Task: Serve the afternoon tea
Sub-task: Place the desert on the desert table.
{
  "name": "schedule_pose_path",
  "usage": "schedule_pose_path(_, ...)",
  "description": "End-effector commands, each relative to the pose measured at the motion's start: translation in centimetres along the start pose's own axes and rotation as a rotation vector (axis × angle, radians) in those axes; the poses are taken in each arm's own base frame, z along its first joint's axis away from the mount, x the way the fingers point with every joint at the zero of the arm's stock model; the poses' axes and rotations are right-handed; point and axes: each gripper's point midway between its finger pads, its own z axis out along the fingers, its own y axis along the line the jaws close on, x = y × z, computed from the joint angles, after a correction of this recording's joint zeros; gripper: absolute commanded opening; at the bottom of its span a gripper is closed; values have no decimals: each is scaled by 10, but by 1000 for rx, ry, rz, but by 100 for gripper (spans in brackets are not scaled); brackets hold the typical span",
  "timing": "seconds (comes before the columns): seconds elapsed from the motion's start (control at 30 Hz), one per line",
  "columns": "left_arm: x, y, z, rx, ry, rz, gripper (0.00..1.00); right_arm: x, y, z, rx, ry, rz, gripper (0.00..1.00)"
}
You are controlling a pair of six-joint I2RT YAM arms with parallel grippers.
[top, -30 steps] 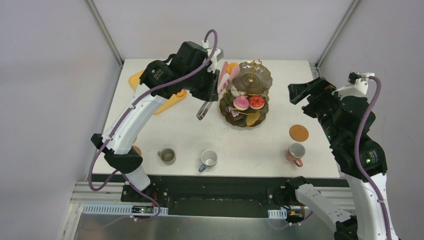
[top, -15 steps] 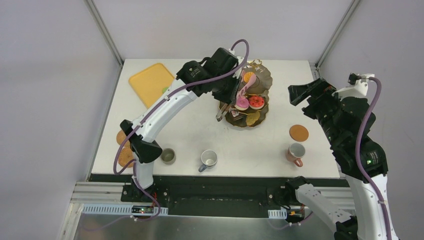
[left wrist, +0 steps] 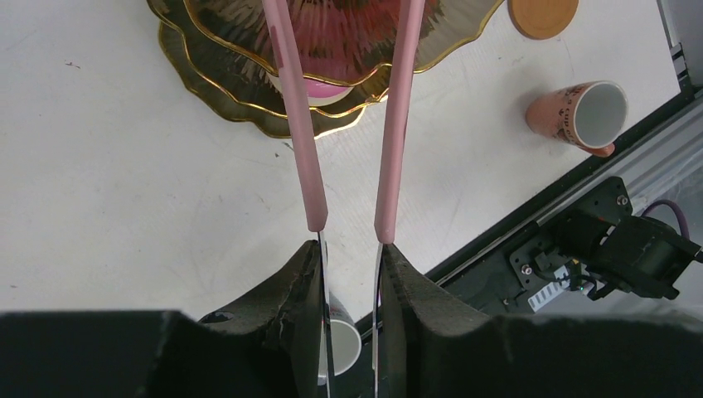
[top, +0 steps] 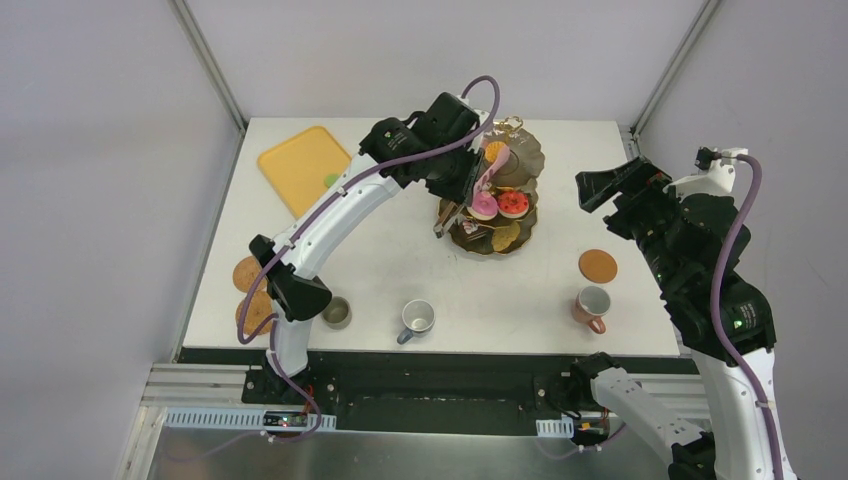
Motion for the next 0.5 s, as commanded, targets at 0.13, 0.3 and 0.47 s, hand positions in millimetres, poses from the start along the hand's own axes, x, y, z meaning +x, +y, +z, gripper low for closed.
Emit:
schedule_pose_path(0.13, -11, -5, -12, 41, -36, -14, 33, -13, 5, -7, -18, -35, 10, 99)
schedule_pose_path(0.3, -13, -8, -12, 54, -39, -14, 35, -12, 5, -5, -16, -32, 5, 99)
schedule_pose_path(0.47, -17, -8, -16, 55, -55, -15, 35, -11, 5, -4, -15, -27, 5, 99)
